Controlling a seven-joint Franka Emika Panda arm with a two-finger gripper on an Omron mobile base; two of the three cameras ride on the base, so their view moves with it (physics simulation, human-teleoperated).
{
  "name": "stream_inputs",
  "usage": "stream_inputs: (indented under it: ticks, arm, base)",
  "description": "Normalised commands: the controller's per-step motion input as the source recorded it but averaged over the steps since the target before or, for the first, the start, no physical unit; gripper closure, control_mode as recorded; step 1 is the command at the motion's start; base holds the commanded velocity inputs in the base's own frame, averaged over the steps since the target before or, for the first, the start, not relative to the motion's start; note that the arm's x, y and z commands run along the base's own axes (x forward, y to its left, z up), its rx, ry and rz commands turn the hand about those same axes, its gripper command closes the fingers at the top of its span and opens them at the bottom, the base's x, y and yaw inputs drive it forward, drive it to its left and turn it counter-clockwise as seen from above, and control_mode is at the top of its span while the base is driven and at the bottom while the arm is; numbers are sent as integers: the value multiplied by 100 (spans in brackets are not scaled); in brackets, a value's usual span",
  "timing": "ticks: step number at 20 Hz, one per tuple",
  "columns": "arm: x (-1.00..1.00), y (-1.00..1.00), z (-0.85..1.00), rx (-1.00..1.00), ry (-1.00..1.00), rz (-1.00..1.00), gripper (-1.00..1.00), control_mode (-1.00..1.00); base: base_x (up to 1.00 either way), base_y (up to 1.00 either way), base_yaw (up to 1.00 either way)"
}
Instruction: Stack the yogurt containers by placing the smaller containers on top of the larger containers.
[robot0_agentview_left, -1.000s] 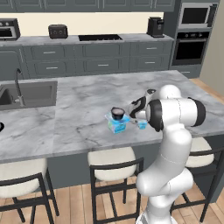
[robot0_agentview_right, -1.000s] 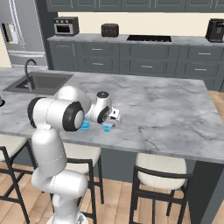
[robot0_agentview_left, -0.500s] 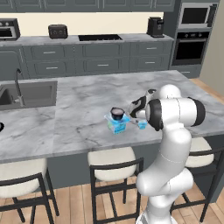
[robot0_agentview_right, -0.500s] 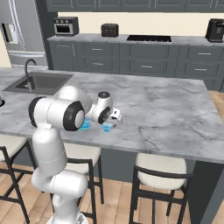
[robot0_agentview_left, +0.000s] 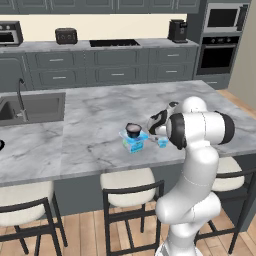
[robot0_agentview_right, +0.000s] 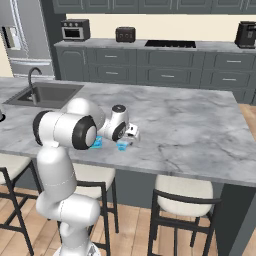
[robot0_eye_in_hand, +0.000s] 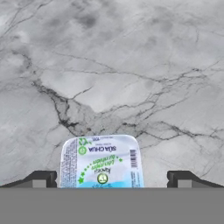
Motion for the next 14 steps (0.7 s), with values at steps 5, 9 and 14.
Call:
stream_inputs:
  ticks: [5, 9, 14]
  arm:
    - [0, 0, -6, 0, 0, 0, -100, -100]
    - [0, 0, -12, 0, 0, 0, -100, -100]
    - [0, 0, -14, 2, 0, 0, -100, -100]
  base:
    - [0, 0, 0]
    - [0, 0, 0]
    - [0, 0, 0]
